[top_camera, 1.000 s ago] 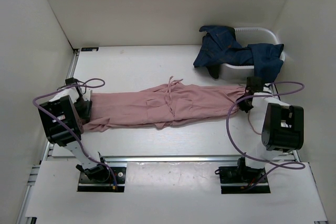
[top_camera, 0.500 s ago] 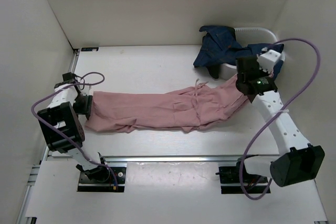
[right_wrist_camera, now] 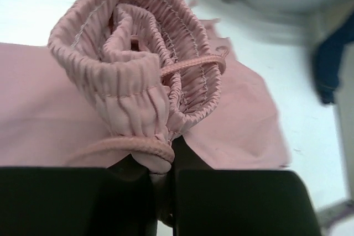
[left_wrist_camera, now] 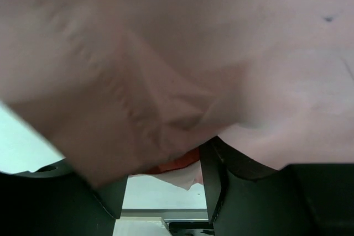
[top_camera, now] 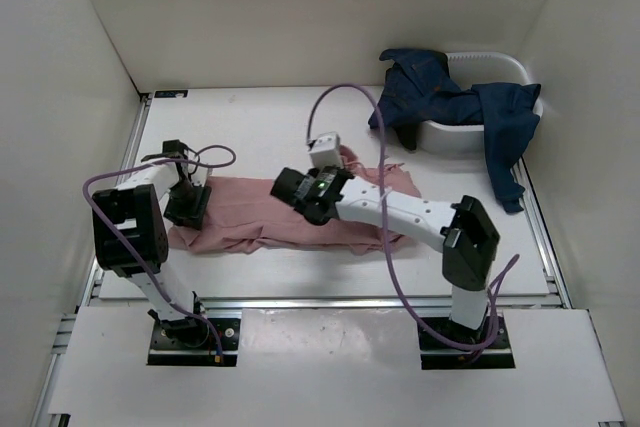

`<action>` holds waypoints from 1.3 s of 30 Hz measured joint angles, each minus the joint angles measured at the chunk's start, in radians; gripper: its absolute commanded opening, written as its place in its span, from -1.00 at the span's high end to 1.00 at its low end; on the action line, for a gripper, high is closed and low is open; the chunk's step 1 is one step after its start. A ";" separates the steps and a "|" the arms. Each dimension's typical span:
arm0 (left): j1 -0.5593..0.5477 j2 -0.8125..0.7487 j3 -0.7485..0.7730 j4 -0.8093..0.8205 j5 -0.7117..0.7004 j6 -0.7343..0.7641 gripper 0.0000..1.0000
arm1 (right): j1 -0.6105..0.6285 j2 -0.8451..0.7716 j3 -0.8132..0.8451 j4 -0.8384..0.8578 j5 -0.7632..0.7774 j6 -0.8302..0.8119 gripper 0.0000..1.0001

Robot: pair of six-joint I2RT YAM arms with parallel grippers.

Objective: Fold and stack the trousers
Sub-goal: Fold the trousers

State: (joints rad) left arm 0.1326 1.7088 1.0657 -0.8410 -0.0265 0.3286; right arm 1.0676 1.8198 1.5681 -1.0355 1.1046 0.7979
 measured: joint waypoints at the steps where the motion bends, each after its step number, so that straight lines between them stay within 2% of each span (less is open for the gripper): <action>1: 0.001 0.005 -0.009 0.007 -0.008 -0.003 -0.23 | 0.039 0.028 0.050 -0.007 0.002 0.015 1.00; 4: 0.004 0.013 -0.025 0.012 -0.027 -0.010 -0.23 | 0.092 0.068 0.113 -0.002 -0.018 0.054 1.00; 6: 0.006 0.018 -0.026 0.014 -0.037 -0.011 -0.23 | 0.088 0.075 0.094 0.018 -0.052 0.064 0.92; 7: 0.005 0.018 -0.026 0.015 -0.038 -0.011 -0.23 | 0.079 0.079 0.073 0.037 -0.081 0.062 0.77; 10: 0.005 0.018 -0.025 0.015 -0.039 -0.011 -0.23 | 0.055 0.123 0.043 0.095 -0.192 0.025 0.55; 13: 0.005 0.018 -0.023 0.014 -0.039 -0.011 -0.23 | 0.055 0.169 0.044 0.169 -0.289 -0.056 0.18; 14: 0.005 0.018 -0.021 0.013 -0.039 -0.011 -0.23 | 0.067 0.173 0.044 0.193 -0.323 -0.093 -0.01; 17: 0.005 0.018 -0.008 0.006 -0.039 -0.011 -0.23 | 0.108 0.156 0.047 0.260 -0.439 -0.203 -0.18; 23: 0.005 0.015 0.011 0.002 -0.040 -0.001 -0.23 | 0.173 0.005 0.047 0.324 -0.581 -0.333 -0.21; 26: 0.005 0.008 0.011 -0.001 -0.040 0.003 -0.23 | 0.171 -0.128 0.030 0.351 -0.584 -0.341 -0.08; 27: 0.005 0.002 0.011 -0.002 -0.040 0.003 -0.25 | 0.162 -0.179 0.011 0.370 -0.580 -0.339 0.13; 29: 0.005 -0.010 0.011 -0.005 -0.040 0.004 -0.25 | 0.126 -0.276 -0.053 0.411 -0.562 -0.321 0.37; 30: 0.005 -0.016 0.011 -0.006 -0.040 0.004 -0.25 | 0.100 -0.308 -0.085 0.418 -0.559 -0.307 0.67; 33: 0.005 -0.027 0.011 -0.015 -0.040 0.004 -0.25 | -0.042 -0.325 -0.207 0.457 -0.579 -0.243 1.00; 37: 0.005 -0.029 0.011 -0.024 -0.040 0.004 -0.25 | -0.234 -0.212 -0.432 0.549 -0.687 -0.193 1.00; 39: 0.005 -0.031 0.011 -0.028 -0.040 0.004 -0.25 | -0.282 -0.150 -0.525 0.558 -0.760 -0.175 1.00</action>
State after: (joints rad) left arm 0.1379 1.6775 1.0771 -0.8692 -0.0662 0.3328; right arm 0.7856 1.6703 1.0428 -0.4770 0.3443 0.6224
